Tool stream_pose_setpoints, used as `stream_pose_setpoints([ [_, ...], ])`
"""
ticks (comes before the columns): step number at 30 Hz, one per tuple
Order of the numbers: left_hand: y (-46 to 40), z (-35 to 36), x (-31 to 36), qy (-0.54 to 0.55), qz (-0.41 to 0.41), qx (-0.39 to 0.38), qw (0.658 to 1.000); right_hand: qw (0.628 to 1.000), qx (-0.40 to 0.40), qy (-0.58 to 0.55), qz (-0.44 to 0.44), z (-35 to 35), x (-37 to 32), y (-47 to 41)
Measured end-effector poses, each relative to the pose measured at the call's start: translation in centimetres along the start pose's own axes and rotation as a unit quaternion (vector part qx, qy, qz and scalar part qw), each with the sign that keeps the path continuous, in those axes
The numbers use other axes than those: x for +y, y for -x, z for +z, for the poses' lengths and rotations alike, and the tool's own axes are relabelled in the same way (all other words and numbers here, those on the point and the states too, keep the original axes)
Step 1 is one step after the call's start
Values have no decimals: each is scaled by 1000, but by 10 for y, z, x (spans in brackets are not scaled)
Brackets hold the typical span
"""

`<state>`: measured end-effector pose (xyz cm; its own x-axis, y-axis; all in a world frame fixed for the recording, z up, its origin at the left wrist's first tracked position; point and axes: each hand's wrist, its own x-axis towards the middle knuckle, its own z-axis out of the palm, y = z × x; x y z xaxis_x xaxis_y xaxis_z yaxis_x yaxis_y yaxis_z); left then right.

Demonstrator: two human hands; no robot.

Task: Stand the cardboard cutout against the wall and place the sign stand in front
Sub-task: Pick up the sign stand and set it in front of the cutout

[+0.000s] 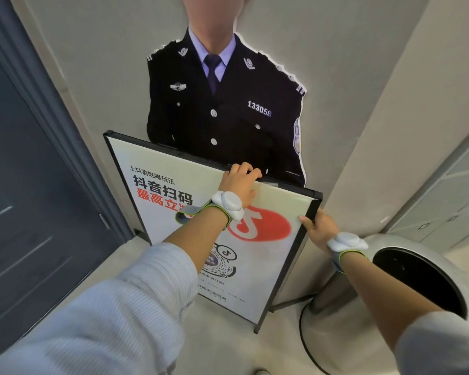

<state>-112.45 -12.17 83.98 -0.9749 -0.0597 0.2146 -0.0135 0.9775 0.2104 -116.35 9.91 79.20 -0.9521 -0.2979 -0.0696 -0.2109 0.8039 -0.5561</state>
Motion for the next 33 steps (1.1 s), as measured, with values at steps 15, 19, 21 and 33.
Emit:
stream_pose_setpoints([
  [15, -64, 22, 4, -9, -7, 7, 1000, 994, -18, 111, -4, -20, 21, -64],
  [19, -67, 22, 3, -10, -6, 10, 1000, 994, -14, 103, -17, -18, 22, -62],
  [21, -68, 21, 3, -6, -5, 7, 1000, 994, -6, 105, -23, -17, 23, -61],
  [33, -65, 19, 5, 24, 11, 1, 1000, 996, 4, 80, -25, -13, 29, -49],
])
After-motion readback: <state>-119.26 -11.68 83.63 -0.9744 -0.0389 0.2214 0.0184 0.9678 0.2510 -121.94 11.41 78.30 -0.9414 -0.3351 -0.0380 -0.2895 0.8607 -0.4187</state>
